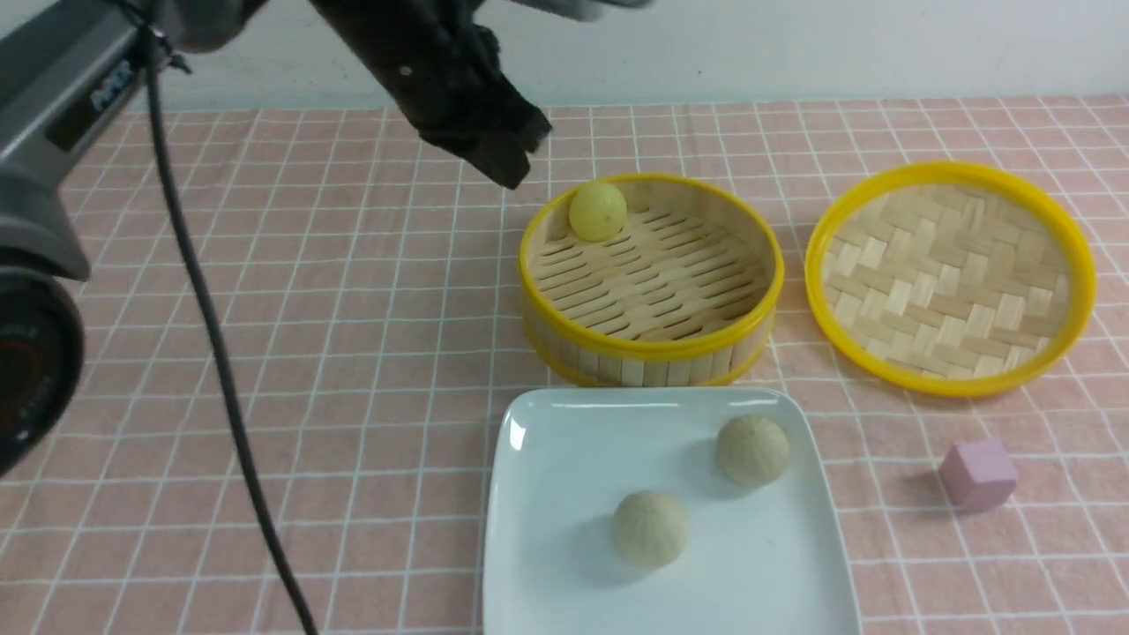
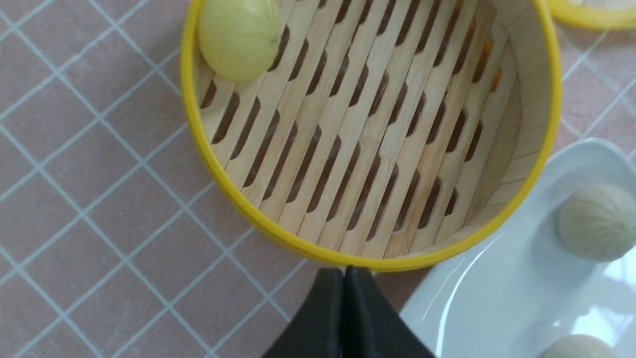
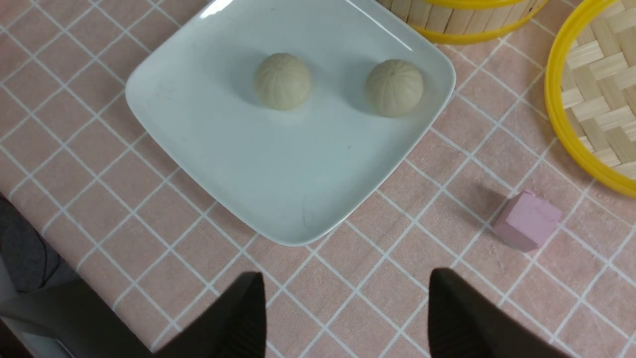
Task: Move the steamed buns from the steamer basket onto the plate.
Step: Use the left arm to grab the steamed stuffed bun that is closest to it
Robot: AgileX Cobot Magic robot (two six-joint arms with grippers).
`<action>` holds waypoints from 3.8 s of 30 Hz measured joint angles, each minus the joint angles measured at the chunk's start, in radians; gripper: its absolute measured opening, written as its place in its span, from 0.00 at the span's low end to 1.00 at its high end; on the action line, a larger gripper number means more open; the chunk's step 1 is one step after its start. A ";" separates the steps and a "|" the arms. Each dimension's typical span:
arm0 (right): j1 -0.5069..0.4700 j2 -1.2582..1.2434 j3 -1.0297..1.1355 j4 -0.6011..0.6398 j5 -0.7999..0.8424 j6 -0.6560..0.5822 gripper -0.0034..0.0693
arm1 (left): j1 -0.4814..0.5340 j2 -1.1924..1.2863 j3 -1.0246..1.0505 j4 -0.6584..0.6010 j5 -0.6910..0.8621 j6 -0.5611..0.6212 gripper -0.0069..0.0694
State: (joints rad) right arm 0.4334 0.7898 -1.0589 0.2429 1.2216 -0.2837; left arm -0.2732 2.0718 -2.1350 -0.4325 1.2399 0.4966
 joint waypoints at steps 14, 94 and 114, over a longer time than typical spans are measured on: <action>0.000 0.000 0.000 0.058 -0.002 0.000 0.65 | 0.318 -0.002 0.000 -0.529 -0.007 0.231 0.12; 0.000 0.000 0.000 0.115 0.041 0.026 0.65 | -0.009 0.432 -0.271 -0.307 -0.272 0.576 0.66; 0.000 0.000 0.000 0.115 0.041 0.026 0.65 | -0.013 0.476 -0.271 -0.231 -0.305 0.517 0.51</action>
State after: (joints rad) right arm 0.4334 0.7898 -1.0589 0.3580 1.2631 -0.2579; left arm -0.2864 2.5476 -2.4058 -0.6633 0.9348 1.0132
